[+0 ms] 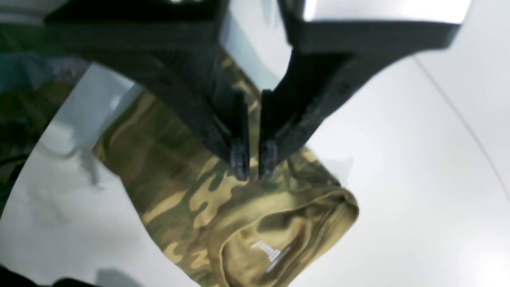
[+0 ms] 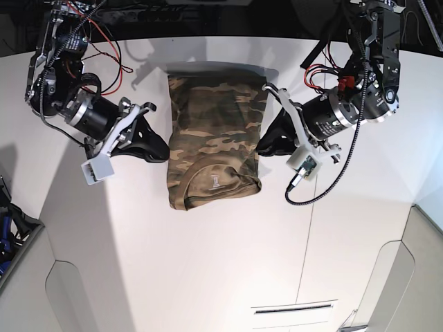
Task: Fold the T-shirt properly
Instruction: 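Press the folded bundle flat and open both grippers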
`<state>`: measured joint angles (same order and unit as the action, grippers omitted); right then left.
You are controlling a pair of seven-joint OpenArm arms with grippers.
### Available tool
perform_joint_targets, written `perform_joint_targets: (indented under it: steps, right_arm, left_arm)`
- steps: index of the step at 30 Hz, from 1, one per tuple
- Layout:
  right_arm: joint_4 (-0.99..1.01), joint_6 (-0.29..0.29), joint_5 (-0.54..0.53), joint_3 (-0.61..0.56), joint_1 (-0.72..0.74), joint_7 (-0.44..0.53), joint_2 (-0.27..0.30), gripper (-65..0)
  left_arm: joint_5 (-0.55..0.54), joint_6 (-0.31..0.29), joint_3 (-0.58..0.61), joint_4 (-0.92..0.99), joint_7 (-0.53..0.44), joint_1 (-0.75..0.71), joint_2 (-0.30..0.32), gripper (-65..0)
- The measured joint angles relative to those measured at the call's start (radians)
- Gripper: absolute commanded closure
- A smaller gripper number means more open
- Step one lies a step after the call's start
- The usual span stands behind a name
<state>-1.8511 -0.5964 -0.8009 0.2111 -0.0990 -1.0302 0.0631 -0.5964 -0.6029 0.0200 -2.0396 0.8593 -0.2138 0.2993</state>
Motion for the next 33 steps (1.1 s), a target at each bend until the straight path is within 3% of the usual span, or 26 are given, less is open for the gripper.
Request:
perform_joint_targets:
  steps: [5, 10, 14, 17, 22, 27, 33]
  right_arm:
    - [0.065, -0.009, 0.164, -0.136, 0.049, 0.089, -0.052, 0.0]
    - [0.298, -0.003, 0.323, -0.254, 0.164, 0.195, -0.052, 0.0]
    - [0.558, -0.002, 0.346, -0.272, 0.249, 0.225, -0.052, 0.0]
    - [0.679, -0.019, 0.302, -0.272, 0.284, 0.267, -0.047, 0.0]
    - [0.667, -0.005, 0.297, -0.272, 0.304, 0.253, -0.047, 0.0]
    - [0.499, 0.009, 0.259, -0.272, 0.293, 0.108, -0.043, 0.0]
    - [0.280, 0.016, 0.203, -0.272, 0.298, 0.008, -0.039, 0.0]
  left_arm:
    - [0.007, -0.004, 0.000, 0.108, -0.050, -0.002, -0.064, -5.4]
    - [0.098, -0.011, 0.000, 0.314, -0.131, 0.051, -0.089, -5.4]
    - [0.087, -0.008, -0.001, 0.475, -0.151, 0.118, -0.089, -5.4]
    - [0.066, -0.014, -0.002, 0.563, -0.169, 0.133, -0.092, -5.4]
    - [0.064, -0.021, -0.002, 0.566, -0.146, 0.164, -0.087, -5.4]
    - [0.023, -0.024, -0.032, 0.384, -0.021, 0.132, -0.087, -5.4]
    - [-0.021, -0.026, -0.128, 0.181, -0.010, 0.042, -0.063, -5.4]
